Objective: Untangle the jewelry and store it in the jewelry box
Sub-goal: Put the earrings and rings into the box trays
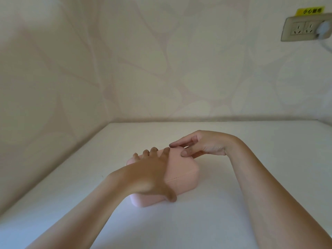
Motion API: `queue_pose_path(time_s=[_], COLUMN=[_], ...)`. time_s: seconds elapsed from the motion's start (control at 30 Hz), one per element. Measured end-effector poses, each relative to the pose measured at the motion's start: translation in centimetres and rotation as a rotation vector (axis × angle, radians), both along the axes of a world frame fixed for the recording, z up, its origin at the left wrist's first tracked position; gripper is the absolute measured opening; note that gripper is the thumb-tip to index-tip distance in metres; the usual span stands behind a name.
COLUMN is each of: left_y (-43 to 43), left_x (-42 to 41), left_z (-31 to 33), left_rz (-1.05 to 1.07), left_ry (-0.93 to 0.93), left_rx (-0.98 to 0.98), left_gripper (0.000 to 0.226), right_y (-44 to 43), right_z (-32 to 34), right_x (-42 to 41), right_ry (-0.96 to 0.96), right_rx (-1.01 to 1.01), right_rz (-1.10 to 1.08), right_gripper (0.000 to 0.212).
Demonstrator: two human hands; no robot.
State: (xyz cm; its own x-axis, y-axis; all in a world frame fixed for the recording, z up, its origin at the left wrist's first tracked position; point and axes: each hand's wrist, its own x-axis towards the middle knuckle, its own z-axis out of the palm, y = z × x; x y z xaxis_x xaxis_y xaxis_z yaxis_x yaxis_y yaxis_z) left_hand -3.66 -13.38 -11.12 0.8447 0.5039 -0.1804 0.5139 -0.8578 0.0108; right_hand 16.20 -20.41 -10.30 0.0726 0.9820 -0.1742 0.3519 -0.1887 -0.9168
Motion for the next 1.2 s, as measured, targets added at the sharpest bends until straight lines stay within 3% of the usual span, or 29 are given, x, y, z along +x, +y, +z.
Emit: queue_pose_path(time_s=[0.07,0.13,0.2,0.27,0.43,0.7,1.2], left_y=[0.1,0.4,1.5,3.7,12.4,21.5,30.3], left_x=[-0.2,-0.3,-0.2,0.3,2.7,6.1,6.9], left_z=[0.3,0.7,1.5,2.5,5.3,6.6,4.1], left_rz=[0.002,0.008,0.016,0.025,0.109,0.179,0.122], left_ry=[-0.027,-0.057,-0.095,-0.137,-0.125,0.003,0.012], left_rx=[-0.029,-0.062,-0.071,-0.055,0.022,0.038,-0.069], left_gripper=[0.126,0.126,0.126,0.125,0.129,0.124,0.123], right_y=[0.5,1.5,2.5,3.2,4.8,9.0,15.1], right_z=[-0.5,-1.7,-3.0,-4.3,-6.1,-6.7,-7.0], right_x=[0.0,0.5,1.5,2.1,2.2,3.2,6.5], right_ry=[0.002,-0.05,-0.341,-0.631,-0.761,-0.946,-1.014], right_rx=[0.064,0.161,0.187,0.134,0.097,0.123,0.118], right_rz=[-0.109,-0.323,-0.545,-0.631,-0.621,-0.575,-0.605], right_gripper=[0.021,0.016,0.023,0.03,0.041,0.036,0.032])
